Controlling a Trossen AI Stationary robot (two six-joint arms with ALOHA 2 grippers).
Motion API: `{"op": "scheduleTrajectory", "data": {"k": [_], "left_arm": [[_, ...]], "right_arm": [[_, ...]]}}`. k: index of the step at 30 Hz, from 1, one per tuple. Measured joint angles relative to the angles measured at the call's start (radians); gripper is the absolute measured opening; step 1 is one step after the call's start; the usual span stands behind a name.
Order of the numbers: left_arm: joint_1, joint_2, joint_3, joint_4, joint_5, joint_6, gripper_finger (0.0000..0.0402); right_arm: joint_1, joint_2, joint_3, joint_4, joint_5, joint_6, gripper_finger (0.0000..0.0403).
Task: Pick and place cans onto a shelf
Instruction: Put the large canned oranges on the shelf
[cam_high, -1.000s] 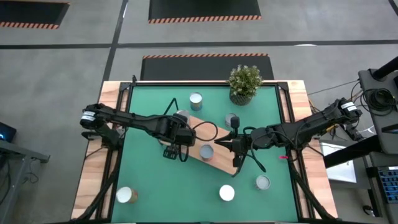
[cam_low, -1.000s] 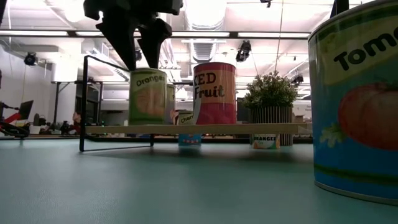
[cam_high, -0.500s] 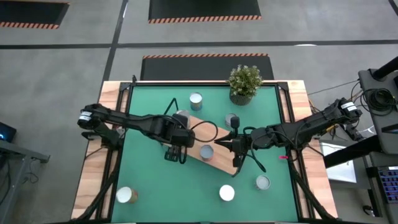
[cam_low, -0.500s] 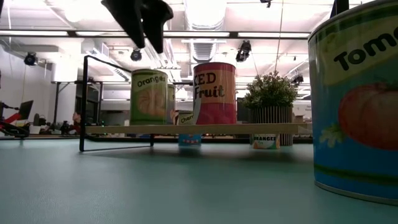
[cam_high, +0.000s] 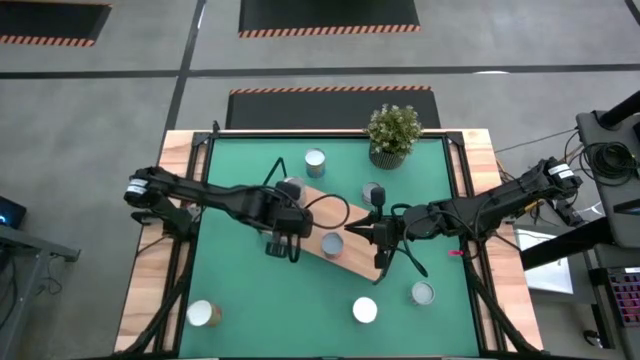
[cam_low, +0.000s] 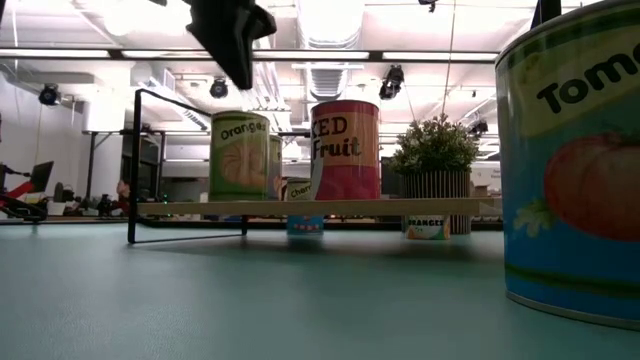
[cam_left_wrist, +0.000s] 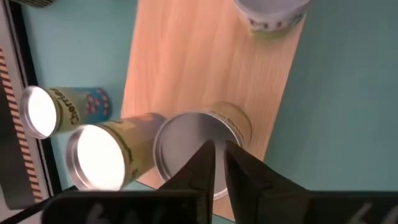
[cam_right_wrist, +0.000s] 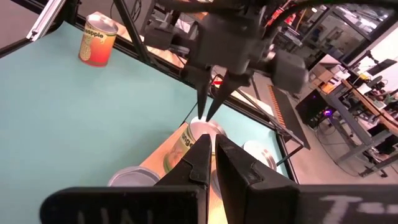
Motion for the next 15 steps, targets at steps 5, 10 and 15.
{"op": "scheduleTrajectory", "data": {"k": [5, 10, 15], "left_arm": [[0.000, -0.001, -0.065, -0.002, 0.000, 0.000, 0.0020], [0.000, -0.007, -0.108, -0.002, 0.000, 0.000, 0.0002], [0.001, -0.009, -0.112, -0.036, -0.003, 0.001, 0.0001]], "right_arm": [[0.000, 0.000, 0.000, -0.001, 0.000, 0.000, 0.0013], [0.000, 0.000, 0.000, -0.001, 0.000, 0.000, 0.0013], [0.000, 0.000, 0.000, -0.001, 0.000, 0.000, 0.0013]]}}
